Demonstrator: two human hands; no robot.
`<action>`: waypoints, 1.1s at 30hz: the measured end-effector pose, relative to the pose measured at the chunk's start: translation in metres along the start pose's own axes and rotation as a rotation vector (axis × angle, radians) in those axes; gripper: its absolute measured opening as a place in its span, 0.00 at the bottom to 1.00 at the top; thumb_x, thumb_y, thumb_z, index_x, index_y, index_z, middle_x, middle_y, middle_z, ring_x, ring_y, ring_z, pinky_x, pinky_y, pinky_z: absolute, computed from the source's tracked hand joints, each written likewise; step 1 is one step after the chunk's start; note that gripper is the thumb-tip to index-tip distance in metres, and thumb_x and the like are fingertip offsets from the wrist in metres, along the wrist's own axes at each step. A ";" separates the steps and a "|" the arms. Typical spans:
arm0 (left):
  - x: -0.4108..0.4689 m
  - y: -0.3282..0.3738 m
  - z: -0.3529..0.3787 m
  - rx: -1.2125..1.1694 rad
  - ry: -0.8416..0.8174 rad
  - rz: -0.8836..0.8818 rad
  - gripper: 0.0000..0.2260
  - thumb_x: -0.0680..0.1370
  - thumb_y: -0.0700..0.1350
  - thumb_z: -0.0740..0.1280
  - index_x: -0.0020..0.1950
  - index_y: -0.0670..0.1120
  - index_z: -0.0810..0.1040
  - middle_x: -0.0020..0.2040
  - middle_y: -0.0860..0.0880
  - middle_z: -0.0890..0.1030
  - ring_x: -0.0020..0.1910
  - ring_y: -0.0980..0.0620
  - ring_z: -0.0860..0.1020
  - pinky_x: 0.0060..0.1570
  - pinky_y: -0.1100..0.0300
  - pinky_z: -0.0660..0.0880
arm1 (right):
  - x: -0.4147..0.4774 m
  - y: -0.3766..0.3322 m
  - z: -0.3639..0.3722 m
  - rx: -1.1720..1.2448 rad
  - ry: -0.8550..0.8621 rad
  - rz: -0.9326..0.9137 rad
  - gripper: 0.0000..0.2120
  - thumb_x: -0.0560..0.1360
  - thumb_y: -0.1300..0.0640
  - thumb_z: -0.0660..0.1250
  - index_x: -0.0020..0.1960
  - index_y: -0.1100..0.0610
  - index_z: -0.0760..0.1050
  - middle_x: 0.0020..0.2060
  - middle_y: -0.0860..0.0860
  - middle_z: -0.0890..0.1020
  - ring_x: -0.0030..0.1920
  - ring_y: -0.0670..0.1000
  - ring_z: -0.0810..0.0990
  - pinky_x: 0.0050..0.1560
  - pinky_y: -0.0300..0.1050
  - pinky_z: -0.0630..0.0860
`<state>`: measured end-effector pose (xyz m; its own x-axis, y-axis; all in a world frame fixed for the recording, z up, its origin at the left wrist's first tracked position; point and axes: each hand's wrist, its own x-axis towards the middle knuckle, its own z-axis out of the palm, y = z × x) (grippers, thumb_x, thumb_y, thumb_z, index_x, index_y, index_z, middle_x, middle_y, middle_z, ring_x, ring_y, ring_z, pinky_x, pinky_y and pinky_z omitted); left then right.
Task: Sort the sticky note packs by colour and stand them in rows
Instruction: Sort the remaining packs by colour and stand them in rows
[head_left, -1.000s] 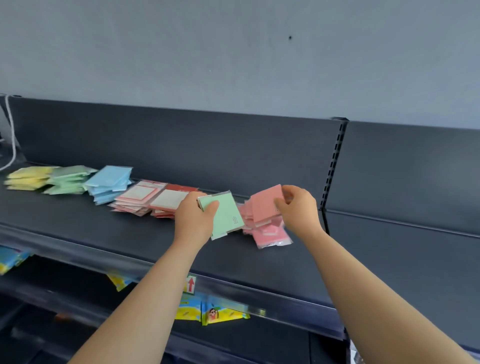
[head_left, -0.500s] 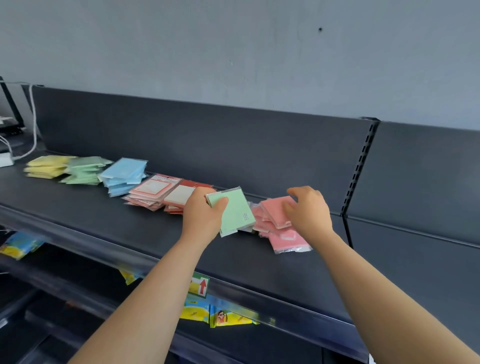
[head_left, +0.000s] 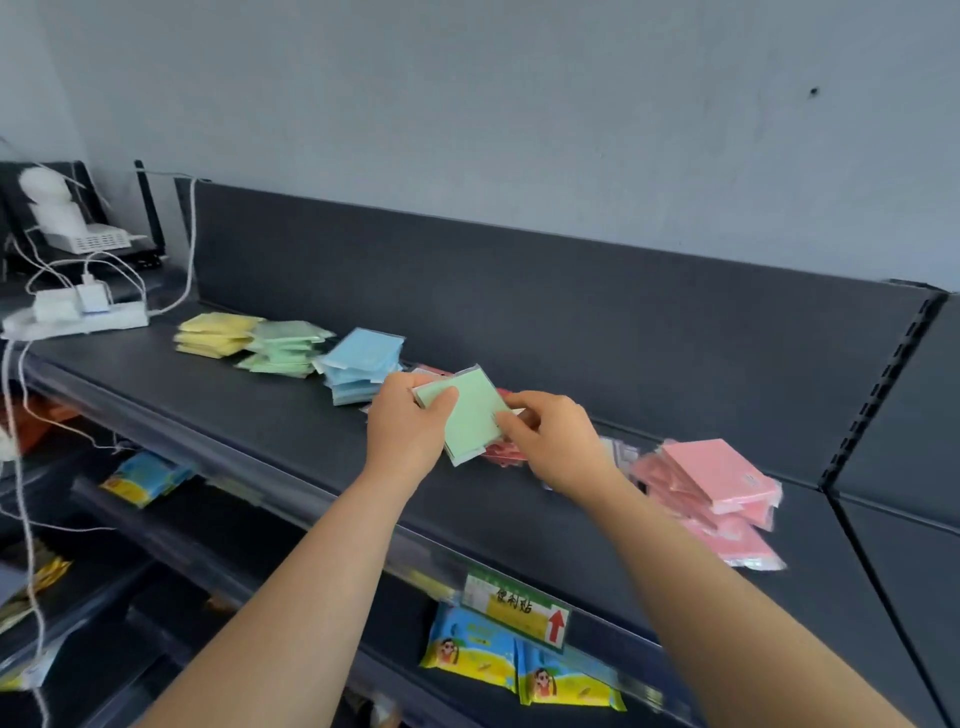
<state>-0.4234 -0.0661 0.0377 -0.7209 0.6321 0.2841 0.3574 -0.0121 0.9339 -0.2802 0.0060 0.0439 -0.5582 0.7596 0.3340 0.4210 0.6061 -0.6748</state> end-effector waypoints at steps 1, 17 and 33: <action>0.009 -0.005 -0.013 0.002 -0.022 -0.020 0.06 0.77 0.45 0.67 0.52 0.46 0.75 0.47 0.50 0.79 0.47 0.51 0.78 0.39 0.61 0.73 | 0.007 -0.009 0.012 0.036 0.004 0.008 0.08 0.78 0.55 0.64 0.54 0.51 0.80 0.32 0.43 0.80 0.26 0.40 0.73 0.30 0.32 0.68; 0.155 -0.067 -0.193 0.105 -0.171 -0.051 0.09 0.77 0.40 0.68 0.56 0.45 0.72 0.49 0.47 0.80 0.46 0.48 0.82 0.27 0.73 0.72 | 0.115 -0.127 0.178 0.057 0.055 0.111 0.07 0.78 0.53 0.65 0.55 0.53 0.75 0.33 0.44 0.77 0.31 0.43 0.73 0.32 0.38 0.66; 0.280 -0.088 -0.204 0.212 -0.071 -0.029 0.08 0.73 0.41 0.73 0.44 0.45 0.74 0.42 0.42 0.83 0.42 0.44 0.83 0.49 0.47 0.79 | 0.245 -0.143 0.233 -0.249 0.007 0.087 0.12 0.76 0.53 0.63 0.49 0.62 0.78 0.39 0.57 0.83 0.35 0.55 0.75 0.39 0.49 0.77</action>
<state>-0.7777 -0.0464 0.0791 -0.6919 0.6829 0.2344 0.4589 0.1653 0.8730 -0.6435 0.0507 0.0687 -0.5080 0.8121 0.2870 0.6306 0.5776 -0.5183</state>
